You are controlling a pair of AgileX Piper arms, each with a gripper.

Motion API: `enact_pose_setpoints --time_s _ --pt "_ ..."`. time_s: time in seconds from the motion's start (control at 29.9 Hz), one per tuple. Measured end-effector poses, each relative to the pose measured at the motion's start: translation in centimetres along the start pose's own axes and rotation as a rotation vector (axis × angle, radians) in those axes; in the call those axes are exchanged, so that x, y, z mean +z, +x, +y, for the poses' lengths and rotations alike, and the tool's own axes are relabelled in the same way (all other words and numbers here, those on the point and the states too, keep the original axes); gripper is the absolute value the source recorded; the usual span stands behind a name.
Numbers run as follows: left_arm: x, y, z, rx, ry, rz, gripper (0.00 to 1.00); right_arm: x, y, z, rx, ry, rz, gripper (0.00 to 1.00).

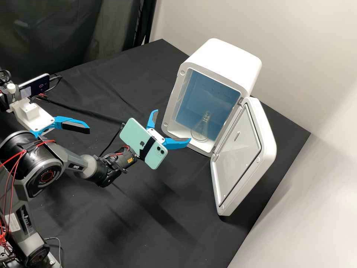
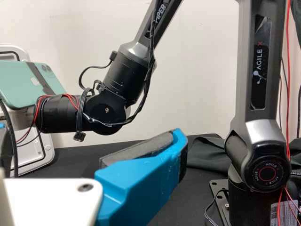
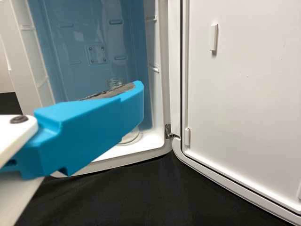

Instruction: Take the flask out of the incubator

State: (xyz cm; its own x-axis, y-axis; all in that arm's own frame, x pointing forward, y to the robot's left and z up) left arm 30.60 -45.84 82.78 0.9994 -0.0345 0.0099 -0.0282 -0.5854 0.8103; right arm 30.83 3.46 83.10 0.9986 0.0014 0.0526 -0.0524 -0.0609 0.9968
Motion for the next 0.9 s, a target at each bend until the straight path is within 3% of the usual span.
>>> enact_pose_setpoints --time_s 0.5,0.57,0.7,0.9 --pt "-0.1 0.0 0.02 -0.001 0.008 -0.005 1.0 0.0 0.0 0.0 0.0 0.0 0.0 1.0" --pt "-0.4 0.1 0.08 -0.014 0.005 -0.01 1.0 0.0 0.0 0.0 0.0 0.0 0.0 1.0" --pt "-1.3 0.3 0.08 -0.069 -0.01 0.004 1.0 0.0 0.0 0.0 0.0 0.0 0.0 1.0" --pt "-2.3 0.2 0.22 -0.079 -0.012 -0.005 1.0 0.0 0.0 0.0 0.0 0.0 0.0 1.0"
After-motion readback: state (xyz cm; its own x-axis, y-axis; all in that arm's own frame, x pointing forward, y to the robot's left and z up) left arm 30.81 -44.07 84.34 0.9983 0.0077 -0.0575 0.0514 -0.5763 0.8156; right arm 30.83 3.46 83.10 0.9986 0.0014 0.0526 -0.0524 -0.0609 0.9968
